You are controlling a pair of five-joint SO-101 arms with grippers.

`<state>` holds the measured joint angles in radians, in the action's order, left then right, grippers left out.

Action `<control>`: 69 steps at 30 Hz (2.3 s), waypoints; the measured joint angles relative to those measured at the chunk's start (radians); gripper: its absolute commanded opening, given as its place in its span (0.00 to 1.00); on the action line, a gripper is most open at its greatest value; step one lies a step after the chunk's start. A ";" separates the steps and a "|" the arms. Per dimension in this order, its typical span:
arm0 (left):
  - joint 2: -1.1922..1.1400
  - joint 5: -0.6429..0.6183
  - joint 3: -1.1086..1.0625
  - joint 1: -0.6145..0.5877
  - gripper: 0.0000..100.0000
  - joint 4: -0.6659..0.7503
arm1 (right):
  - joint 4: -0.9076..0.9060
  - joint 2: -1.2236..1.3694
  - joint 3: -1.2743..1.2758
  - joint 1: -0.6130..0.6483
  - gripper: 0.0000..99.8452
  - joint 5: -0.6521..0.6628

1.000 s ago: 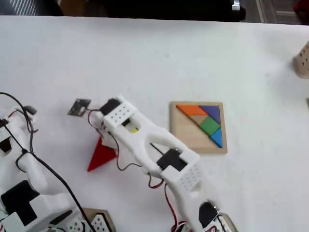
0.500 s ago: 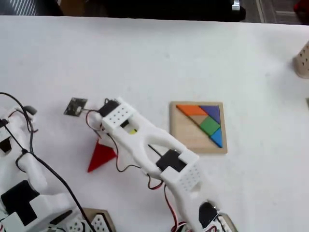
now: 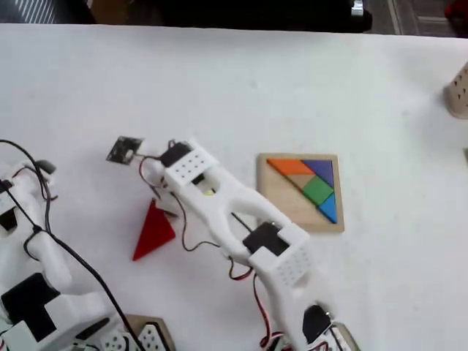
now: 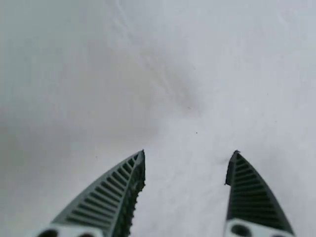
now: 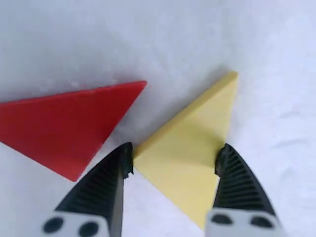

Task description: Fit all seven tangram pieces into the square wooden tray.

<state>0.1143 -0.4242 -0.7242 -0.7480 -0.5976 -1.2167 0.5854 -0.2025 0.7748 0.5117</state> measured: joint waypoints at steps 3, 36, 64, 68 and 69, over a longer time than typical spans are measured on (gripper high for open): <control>0.000 0.000 0.000 0.000 0.27 0.000 | -0.035 -0.002 -0.002 -0.031 0.09 0.000; 0.000 0.000 0.000 0.025 0.27 0.000 | -0.103 -0.189 0.002 -0.290 0.33 -0.087; 0.000 0.000 0.000 0.025 0.27 0.000 | -0.120 0.167 -0.250 -0.288 0.18 -0.097; 0.000 0.000 0.000 0.025 0.27 0.000 | -0.141 0.181 -0.292 -0.296 0.10 -0.097; 0.000 0.000 0.000 0.025 0.27 0.000 | -0.143 0.181 -0.296 -0.298 0.10 -0.097</control>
<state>0.1143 -0.4242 -0.7242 -0.7234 -0.5976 -1.3594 0.7664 -0.4987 0.4772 0.4150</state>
